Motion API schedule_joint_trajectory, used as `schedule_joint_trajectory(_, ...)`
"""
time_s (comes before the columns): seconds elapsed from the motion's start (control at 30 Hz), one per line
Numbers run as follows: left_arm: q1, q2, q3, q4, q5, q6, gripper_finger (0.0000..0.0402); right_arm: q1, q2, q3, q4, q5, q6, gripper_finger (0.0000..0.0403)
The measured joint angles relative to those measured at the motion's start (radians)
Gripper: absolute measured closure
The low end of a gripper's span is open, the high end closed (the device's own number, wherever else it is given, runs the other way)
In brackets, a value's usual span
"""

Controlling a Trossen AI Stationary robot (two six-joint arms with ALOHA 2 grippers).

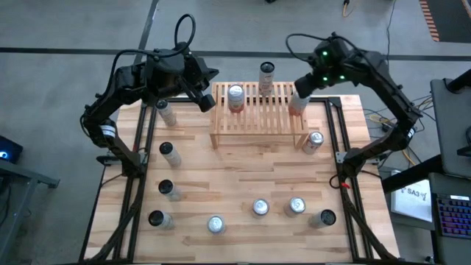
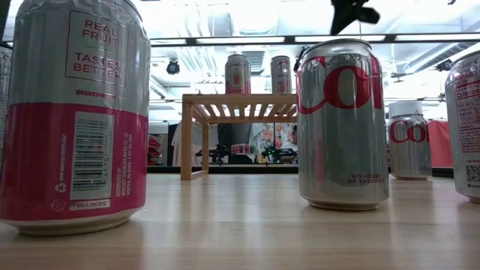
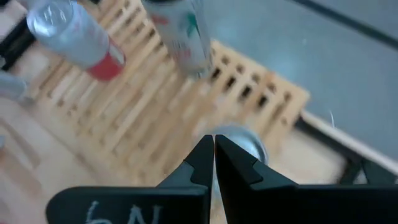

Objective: Place canned beverage on shelf
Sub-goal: Put the orange and white soda can on the shelf

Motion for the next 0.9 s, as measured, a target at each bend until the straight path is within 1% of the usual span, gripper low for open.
schedule_joint_trajectory(0.07, 0.000, 0.000, 0.000, 0.000, 0.000, 0.000, 0.0402, 0.000, 0.000, 0.040, -0.083, -0.003, 0.015, 0.0394)
schedule_joint_trajectory(0.13, 0.000, 0.000, 0.000, 0.000, 0.000, 0.000, 0.0402, 0.000, -0.002, 0.063, -0.143, -0.037, 0.020, 0.0394)
schedule_joint_trajectory(0.2, 0.000, 0.000, 0.000, 0.000, 0.000, 0.000, 0.0402, 0.000, -0.009, 0.069, -0.165, -0.074, 0.025, 0.0394)
schedule_joint_trajectory(0.3, 0.000, 0.000, 0.000, 0.000, 0.000, 0.000, 0.0402, 0.000, -0.019, 0.058, -0.166, -0.144, 0.082, 0.0394)
schedule_joint_trajectory(0.43, 0.000, 0.000, 0.000, 0.000, 0.000, -0.005, 0.0402, 0.000, -0.029, 0.025, -0.168, -0.184, 0.119, 0.0394)
schedule_joint_trajectory(0.53, 0.000, 0.000, 0.000, 0.000, 0.001, -0.017, 0.0402, 0.000, -0.034, -0.012, -0.168, -0.210, 0.118, 0.0394)
schedule_joint_trajectory(0.9, 0.000, 0.000, 0.000, -0.001, 0.001, -0.023, 0.0402, 0.000, -0.055, -0.170, -0.169, -0.211, 0.119, 0.0394)
